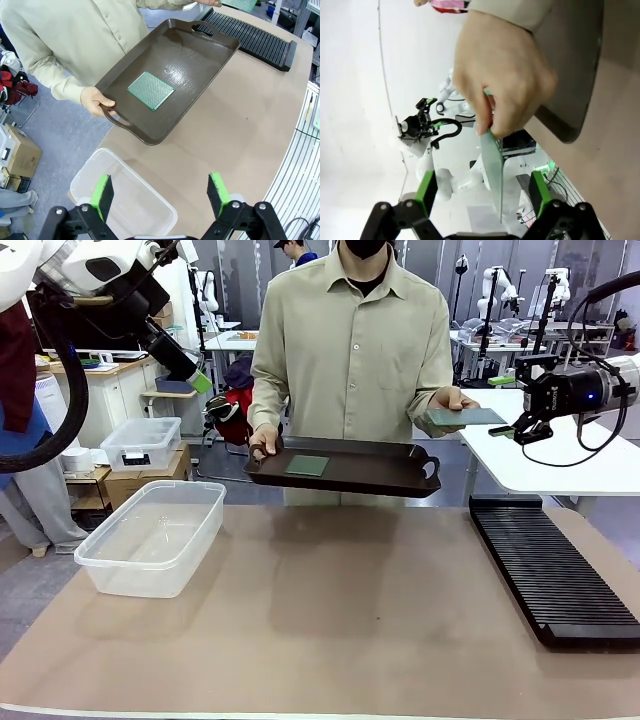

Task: Sort PCBs into racks and boxes based on the side picked up.
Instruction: Pick up the Blank PCB handed by the Human.

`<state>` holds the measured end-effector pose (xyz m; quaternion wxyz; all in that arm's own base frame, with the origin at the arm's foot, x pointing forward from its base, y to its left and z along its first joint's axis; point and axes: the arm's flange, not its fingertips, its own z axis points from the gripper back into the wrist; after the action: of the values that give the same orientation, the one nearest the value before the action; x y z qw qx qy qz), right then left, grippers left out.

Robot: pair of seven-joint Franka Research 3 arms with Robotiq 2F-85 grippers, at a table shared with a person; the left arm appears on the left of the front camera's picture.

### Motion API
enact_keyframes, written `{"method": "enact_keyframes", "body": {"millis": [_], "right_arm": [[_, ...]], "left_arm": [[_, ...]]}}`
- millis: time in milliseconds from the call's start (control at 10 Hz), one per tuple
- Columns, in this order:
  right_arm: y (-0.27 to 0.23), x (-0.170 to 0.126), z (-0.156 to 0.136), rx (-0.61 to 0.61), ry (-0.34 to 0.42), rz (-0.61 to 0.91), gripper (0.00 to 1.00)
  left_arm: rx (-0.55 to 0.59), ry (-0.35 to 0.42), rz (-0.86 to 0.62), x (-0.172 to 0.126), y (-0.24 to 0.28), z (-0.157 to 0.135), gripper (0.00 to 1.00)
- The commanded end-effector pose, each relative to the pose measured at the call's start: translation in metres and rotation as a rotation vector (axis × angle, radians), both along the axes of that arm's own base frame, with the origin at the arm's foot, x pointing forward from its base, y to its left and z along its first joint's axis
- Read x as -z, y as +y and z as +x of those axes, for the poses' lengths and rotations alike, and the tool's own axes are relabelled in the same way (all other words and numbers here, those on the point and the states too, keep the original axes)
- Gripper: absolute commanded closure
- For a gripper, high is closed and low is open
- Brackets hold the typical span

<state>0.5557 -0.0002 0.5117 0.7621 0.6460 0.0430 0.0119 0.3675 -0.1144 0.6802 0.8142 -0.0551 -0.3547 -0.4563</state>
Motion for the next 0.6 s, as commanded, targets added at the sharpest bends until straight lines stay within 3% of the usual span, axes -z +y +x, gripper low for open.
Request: {"method": "enact_keyframes", "body": {"millis": [0, 100, 300, 400, 500], "right_arm": [[-0.0017, 0.0036, 0.0118, -0.041, -0.040, 0.056, 0.63], [-0.0013, 0.0059, 0.0161, -0.045, -0.042, 0.073, 1.00], [-0.0035, 0.0056, 0.0178, -0.052, -0.043, 0.084, 1.00], [-0.0023, 0.0067, 0.0193, -0.054, -0.046, 0.092, 0.82], [-0.0023, 0.0063, 0.0209, -0.057, -0.045, 0.095, 0.92]], "left_arm": [[-0.002, 0.003, 0.001, 0.0020, 0.0007, -0.0001, 0.00], [-0.002, 0.003, 0.001, 0.0020, 0.0007, -0.0001, 0.00], [-0.002, 0.003, 0.001, 0.0020, 0.0007, -0.0001, 0.00], [-0.002, 0.003, 0.001, 0.0020, 0.0007, -0.0001, 0.00], [-0.002, 0.003, 0.001, 0.0020, 0.0007, -0.0001, 0.00]]}}
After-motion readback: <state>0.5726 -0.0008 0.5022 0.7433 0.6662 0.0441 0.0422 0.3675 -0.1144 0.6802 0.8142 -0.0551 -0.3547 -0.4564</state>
